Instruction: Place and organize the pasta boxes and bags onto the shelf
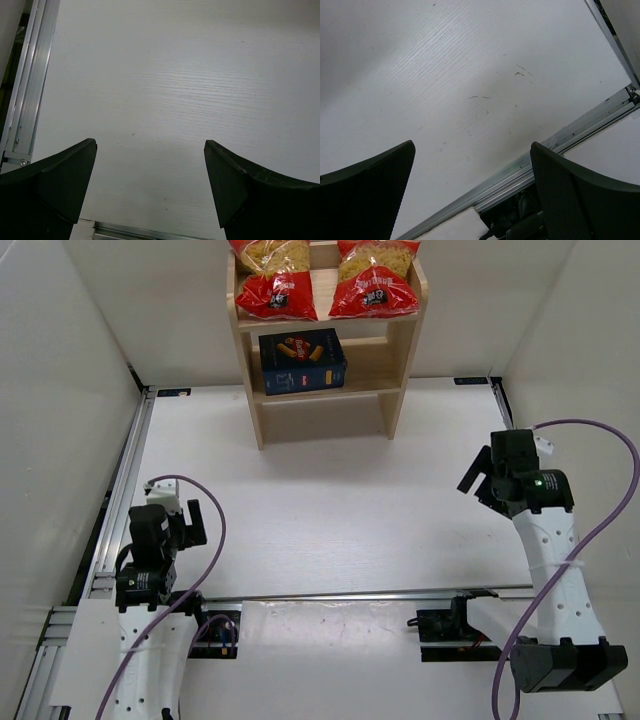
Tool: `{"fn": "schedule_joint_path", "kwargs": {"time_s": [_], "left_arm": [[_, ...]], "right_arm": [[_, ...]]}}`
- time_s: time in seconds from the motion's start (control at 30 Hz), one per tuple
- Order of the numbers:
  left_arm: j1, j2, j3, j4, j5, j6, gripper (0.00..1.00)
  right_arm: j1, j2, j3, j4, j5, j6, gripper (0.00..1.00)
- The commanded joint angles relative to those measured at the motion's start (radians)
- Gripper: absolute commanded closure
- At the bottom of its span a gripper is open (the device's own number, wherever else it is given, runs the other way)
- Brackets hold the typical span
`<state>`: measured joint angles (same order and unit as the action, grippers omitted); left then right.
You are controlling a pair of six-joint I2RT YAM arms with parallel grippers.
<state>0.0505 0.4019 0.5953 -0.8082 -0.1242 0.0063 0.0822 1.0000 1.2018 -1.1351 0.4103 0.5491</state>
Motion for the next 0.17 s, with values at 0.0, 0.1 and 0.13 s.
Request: {"fn": "schedule_joint_path", "kwargs": {"time_s": [0.0,0.1,0.13], "left_arm": [[0.008,-0.008,0.026,0.006,-0.011,-0.006,0.00],[0.008,-0.008,0.026,0.006,-0.011,-0.006,0.00],[0.008,-0.008,0.026,0.006,-0.011,-0.006,0.00]], "right_arm": [[-0.004,-0.023,0.012,-0.018,0.021,-0.011,0.00],[-0.004,-0.032,-0.008,-0.009,0.031,0.011,0.00],[-0.004,-0.032,-0.018,-0.009,0.032,0.000,0.00]]}}
